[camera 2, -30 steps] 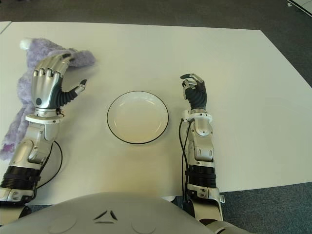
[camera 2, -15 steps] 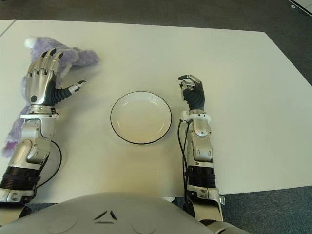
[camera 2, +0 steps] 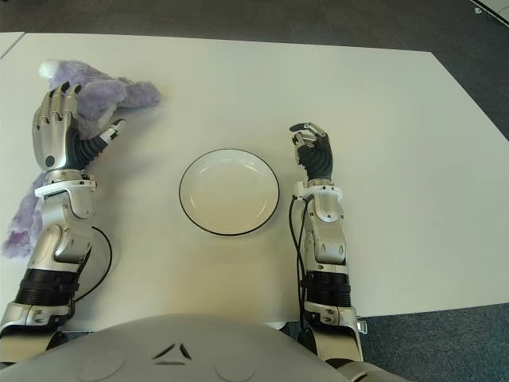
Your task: Put the doll into the plate.
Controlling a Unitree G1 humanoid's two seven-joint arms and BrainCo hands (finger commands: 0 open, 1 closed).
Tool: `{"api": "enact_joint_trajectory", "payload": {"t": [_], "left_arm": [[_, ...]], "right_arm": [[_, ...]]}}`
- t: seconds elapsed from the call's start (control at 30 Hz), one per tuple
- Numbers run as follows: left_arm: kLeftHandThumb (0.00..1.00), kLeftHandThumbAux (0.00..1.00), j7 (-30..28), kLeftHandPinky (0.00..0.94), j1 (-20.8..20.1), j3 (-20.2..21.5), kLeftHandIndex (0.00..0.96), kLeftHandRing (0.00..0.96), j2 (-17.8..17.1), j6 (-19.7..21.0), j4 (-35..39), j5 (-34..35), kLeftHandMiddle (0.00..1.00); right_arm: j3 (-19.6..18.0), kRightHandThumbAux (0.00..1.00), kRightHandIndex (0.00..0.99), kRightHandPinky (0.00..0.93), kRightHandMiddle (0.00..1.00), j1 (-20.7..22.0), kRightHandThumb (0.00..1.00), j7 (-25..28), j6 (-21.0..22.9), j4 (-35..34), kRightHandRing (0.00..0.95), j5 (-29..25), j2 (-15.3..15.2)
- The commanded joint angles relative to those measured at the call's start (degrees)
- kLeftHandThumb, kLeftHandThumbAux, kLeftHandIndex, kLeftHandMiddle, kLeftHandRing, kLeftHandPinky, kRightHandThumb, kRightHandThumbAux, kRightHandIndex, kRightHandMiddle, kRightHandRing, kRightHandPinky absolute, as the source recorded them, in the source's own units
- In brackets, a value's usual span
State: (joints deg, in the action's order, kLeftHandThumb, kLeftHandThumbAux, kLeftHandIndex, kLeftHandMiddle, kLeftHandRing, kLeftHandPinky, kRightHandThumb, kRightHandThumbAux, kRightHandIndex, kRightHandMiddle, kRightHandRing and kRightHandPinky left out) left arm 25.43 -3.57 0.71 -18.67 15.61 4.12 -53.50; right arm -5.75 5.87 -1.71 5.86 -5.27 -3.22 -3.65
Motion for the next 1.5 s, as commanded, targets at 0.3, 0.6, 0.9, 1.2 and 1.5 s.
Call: {"api": "enact_joint_trajectory", "payload": {"t": [0.3, 0.6, 0.9, 1.2, 1.5], "left_arm": [[0.186, 0.184, 5.7, 0.0, -5.9, 0.4, 0.0, 0.0, 4.6, 13.6, -5.7, -2.6, 0.0], [0.236, 0.192, 7.3, 0.0, -8.5, 1.2, 0.0, 0.0, 7.3, 19.9, -6.7, -1.2, 0.0], [0.28, 0.191, 19.1, 0.0, -11.4, 3.8, 0.0, 0.0, 9.5, 14.7, -11.5, 4.0, 0.0], [0.379, 0.183, 24.1, 0.0, -12.8, 4.8, 0.0, 0.0, 8.0, 7.7, -16.2, 8.5, 0.0], [0.416, 0.232, 22.4, 0.0, -14.3, 3.4, 0.0, 0.0, 8.7, 10.6, -15.8, 8.7, 0.0]], "right_arm": [[0.0, 0.714, 0.441, 0.892, 0.885, -1.5, 0.718, 0.3, 1.0, 0.3, 0.882, -0.4, 0.4], [-0.1, 0.713, 0.441, 0.89, 0.883, -1.7, 0.719, 0.3, 1.3, 0.2, 0.88, -0.6, 0.5], [0.0, 0.713, 0.441, 0.891, 0.882, -1.7, 0.719, 0.2, 1.9, 0.0, 0.88, -0.6, 0.4], [0.1, 0.713, 0.441, 0.889, 0.881, -1.7, 0.719, 0.3, 2.3, -0.1, 0.879, -0.5, 0.4], [0.2, 0.713, 0.441, 0.894, 0.889, -2.0, 0.72, 0.7, 2.2, -0.3, 0.883, -0.4, 0.1]]}}
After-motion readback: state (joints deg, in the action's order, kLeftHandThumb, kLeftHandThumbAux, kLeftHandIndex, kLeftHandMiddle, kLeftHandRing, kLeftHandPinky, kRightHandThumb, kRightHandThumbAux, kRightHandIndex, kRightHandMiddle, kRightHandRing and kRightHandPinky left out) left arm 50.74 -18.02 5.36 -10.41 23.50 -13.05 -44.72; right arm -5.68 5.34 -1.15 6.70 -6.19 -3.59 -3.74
